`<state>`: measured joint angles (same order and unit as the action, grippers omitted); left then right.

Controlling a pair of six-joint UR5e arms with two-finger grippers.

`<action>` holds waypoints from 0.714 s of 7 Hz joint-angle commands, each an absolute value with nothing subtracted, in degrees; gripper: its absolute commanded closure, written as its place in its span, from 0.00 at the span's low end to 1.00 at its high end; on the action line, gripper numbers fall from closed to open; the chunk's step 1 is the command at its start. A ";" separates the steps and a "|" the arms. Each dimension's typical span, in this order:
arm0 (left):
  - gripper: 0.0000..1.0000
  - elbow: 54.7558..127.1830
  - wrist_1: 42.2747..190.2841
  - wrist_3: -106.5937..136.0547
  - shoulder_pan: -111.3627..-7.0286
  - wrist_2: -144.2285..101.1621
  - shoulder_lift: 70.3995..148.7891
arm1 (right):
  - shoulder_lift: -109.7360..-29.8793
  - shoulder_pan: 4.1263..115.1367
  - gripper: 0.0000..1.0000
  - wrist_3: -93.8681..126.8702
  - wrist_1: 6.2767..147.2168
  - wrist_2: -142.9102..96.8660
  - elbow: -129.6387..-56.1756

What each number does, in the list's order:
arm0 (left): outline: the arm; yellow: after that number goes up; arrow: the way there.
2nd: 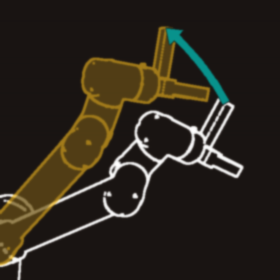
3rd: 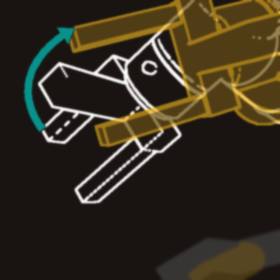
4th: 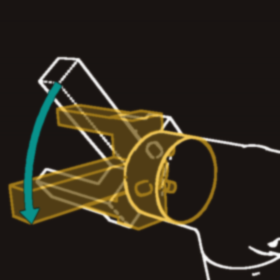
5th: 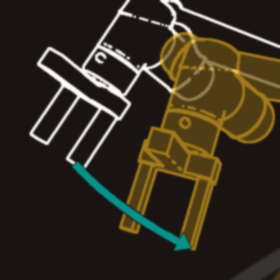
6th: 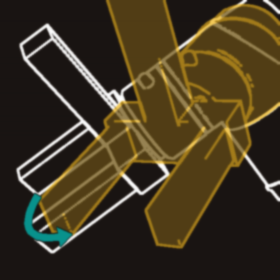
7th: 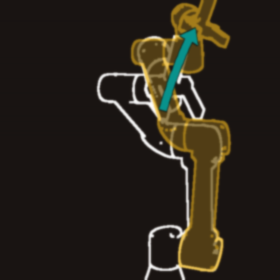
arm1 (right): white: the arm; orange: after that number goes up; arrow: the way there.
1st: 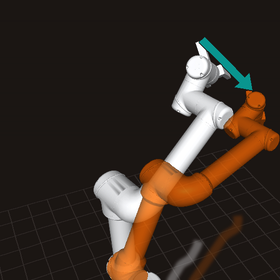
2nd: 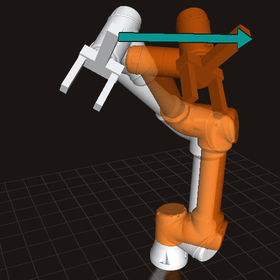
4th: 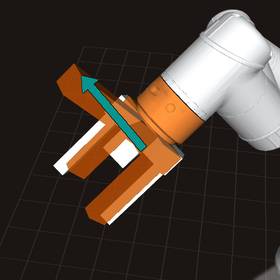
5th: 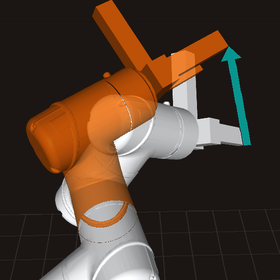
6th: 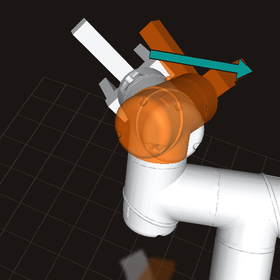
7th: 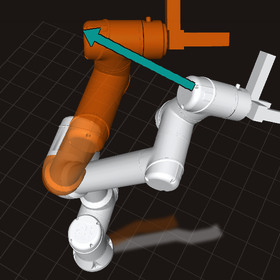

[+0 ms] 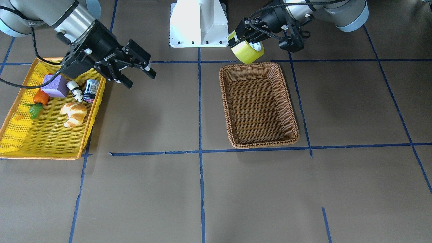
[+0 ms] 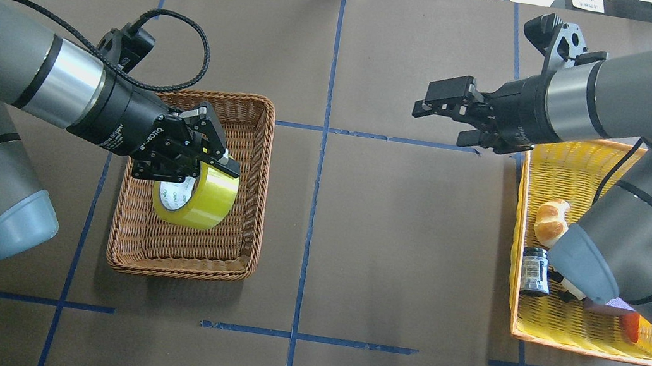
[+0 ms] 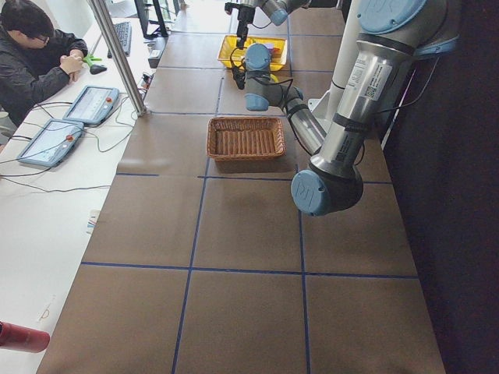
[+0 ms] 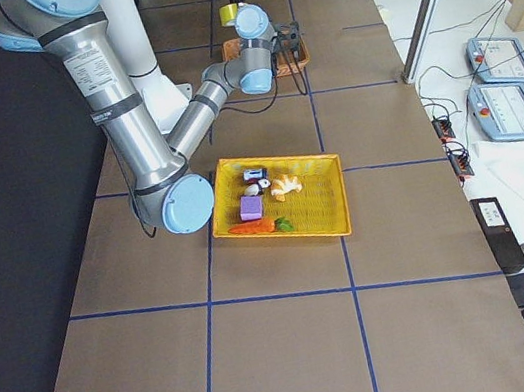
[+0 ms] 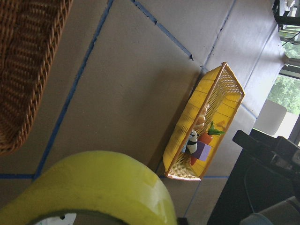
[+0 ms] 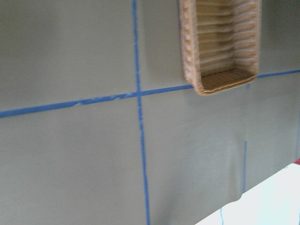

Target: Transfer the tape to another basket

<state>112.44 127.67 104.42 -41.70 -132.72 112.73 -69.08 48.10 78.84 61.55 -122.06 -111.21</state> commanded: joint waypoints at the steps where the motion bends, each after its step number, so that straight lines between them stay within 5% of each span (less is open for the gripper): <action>1: 0.99 110.93 113.52 89.36 -41.05 -127.57 113.81 | -71.79 52.71 0.00 58.01 76.76 -121.99 -111.27; 5: 0.99 100.48 110.13 71.49 -32.00 -108.30 116.02 | -82.59 63.08 0.00 27.39 84.46 -123.13 -111.89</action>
<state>103.18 110.50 76.14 -33.77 -112.11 115.64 -79.34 60.33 35.34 83.84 -122.89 -112.01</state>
